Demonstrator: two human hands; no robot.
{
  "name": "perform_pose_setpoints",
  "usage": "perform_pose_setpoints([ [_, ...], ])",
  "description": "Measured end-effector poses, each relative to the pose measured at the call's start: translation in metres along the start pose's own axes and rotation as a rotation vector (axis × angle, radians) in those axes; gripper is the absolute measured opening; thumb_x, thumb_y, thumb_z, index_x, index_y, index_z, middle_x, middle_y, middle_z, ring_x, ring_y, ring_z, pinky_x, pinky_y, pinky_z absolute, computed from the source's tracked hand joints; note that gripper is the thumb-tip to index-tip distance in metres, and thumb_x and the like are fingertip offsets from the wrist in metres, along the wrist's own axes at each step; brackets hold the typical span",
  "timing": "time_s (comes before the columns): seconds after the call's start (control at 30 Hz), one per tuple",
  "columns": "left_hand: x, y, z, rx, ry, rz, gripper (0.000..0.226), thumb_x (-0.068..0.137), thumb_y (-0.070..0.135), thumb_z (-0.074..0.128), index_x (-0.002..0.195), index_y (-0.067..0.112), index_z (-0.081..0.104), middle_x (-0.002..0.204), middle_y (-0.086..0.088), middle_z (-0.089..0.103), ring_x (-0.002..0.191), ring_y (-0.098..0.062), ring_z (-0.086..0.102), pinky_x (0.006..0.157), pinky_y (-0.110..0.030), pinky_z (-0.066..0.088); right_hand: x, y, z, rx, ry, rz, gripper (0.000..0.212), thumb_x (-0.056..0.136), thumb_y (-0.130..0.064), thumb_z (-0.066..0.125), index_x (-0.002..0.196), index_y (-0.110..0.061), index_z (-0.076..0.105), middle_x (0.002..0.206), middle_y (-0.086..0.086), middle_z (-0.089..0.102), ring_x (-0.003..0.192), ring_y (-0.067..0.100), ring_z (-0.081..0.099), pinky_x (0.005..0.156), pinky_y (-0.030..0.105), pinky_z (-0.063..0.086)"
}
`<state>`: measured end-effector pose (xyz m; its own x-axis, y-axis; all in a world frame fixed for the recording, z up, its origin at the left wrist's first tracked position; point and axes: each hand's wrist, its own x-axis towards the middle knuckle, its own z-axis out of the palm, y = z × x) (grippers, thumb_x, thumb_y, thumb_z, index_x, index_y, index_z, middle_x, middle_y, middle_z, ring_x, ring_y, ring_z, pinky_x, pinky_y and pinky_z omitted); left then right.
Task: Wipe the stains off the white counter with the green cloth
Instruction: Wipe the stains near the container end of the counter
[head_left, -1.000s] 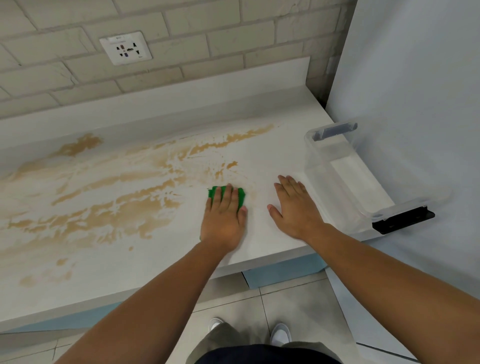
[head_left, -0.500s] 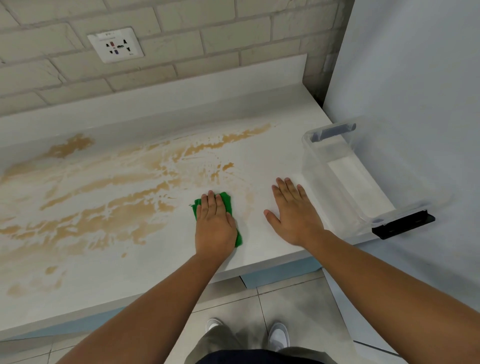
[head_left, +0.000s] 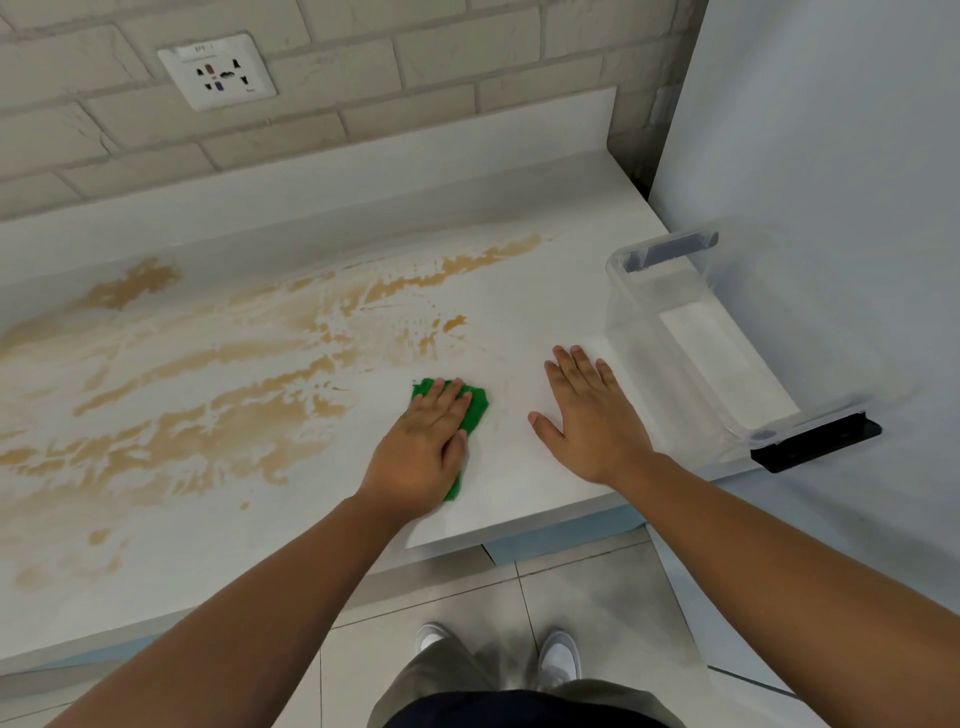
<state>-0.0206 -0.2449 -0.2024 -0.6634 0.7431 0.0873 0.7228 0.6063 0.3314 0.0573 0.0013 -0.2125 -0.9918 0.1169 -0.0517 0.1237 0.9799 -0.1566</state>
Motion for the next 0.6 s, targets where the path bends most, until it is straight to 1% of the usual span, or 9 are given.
perform_pose_setpoints([
  [0.07, -0.003, -0.012, -0.005, 0.017, -0.001, -0.075, 0.055, 0.102, 0.036, 0.025, 0.152, 0.014, 0.028, 0.161, 0.0, 0.017, 0.149, -0.01, 0.004, 0.121, -0.027, 0.0, 0.0, 0.0, 0.0, -0.005, -0.007, -0.001, 0.079, 0.095, -0.062, 0.013, 0.157, -0.012, 0.007, 0.165, 0.006, -0.003, 0.151, 0.021, -0.009, 0.123, 0.043, 0.003],
  [0.17, 0.019, -0.018, -0.004, 0.053, -0.003, -0.204, 0.06, 0.1, 0.034, 0.019, 0.154, 0.009, 0.022, 0.162, -0.006, 0.013, 0.151, -0.023, 0.004, 0.121, -0.033, -0.002, 0.0, 0.0, -0.001, -0.011, -0.01, 0.0, 0.078, 0.097, -0.061, 0.014, 0.157, -0.011, 0.007, 0.165, 0.006, -0.004, 0.151, 0.022, -0.01, 0.123, 0.043, 0.002],
  [0.23, 0.043, -0.012, -0.001, 0.061, 0.007, -0.279, 0.058, 0.1, 0.027, 0.021, 0.153, 0.006, 0.02, 0.162, -0.011, 0.013, 0.15, -0.029, 0.005, 0.122, -0.037, 0.0, -0.001, -0.001, -0.001, -0.006, -0.011, 0.001, 0.078, 0.097, -0.061, 0.015, 0.157, -0.011, 0.007, 0.165, 0.006, -0.004, 0.151, 0.022, -0.009, 0.123, 0.043, 0.001],
  [0.3, 0.069, -0.005, 0.002, 0.049, -0.012, -0.304, 0.056, 0.101, 0.02, 0.028, 0.154, 0.006, 0.017, 0.163, -0.011, 0.01, 0.15, -0.03, 0.002, 0.122, -0.04, 0.001, -0.001, -0.001, -0.002, 0.006, -0.013, 0.004, 0.078, 0.097, -0.061, 0.016, 0.157, -0.011, 0.007, 0.165, 0.006, -0.004, 0.151, 0.022, -0.009, 0.123, 0.043, 0.001],
  [0.4, 0.099, 0.003, 0.007, 0.026, -0.031, -0.218, 0.056, 0.101, 0.019, 0.03, 0.154, 0.008, 0.017, 0.163, -0.008, 0.01, 0.151, -0.028, 0.001, 0.122, -0.038, -0.001, -0.001, -0.001, -0.002, 0.008, -0.023, 0.008, 0.08, 0.096, -0.062, 0.013, 0.156, -0.01, 0.004, 0.165, 0.006, -0.004, 0.151, 0.021, -0.009, 0.123, 0.043, 0.001],
  [0.5, 0.115, 0.006, 0.01, 0.03, -0.091, -0.054, 0.054, 0.102, 0.019, 0.028, 0.154, 0.01, 0.019, 0.163, -0.007, 0.012, 0.151, -0.027, 0.003, 0.123, -0.037, 0.0, -0.002, -0.001, -0.002, 0.015, -0.016, 0.011, 0.083, 0.094, -0.062, 0.012, 0.156, -0.007, 0.005, 0.165, 0.008, -0.001, 0.151, 0.021, -0.007, 0.123, 0.042, 0.002],
  [0.6, 0.112, 0.0, 0.01, 0.007, -0.131, 0.139, 0.055, 0.1, 0.021, 0.027, 0.153, 0.009, 0.024, 0.161, -0.007, 0.018, 0.15, -0.027, 0.007, 0.123, -0.037, 0.002, -0.002, -0.002, -0.001, 0.031, 0.003, 0.016, 0.084, 0.094, -0.062, 0.014, 0.155, -0.005, 0.008, 0.165, 0.01, 0.003, 0.152, 0.022, -0.003, 0.123, 0.042, 0.003],
])
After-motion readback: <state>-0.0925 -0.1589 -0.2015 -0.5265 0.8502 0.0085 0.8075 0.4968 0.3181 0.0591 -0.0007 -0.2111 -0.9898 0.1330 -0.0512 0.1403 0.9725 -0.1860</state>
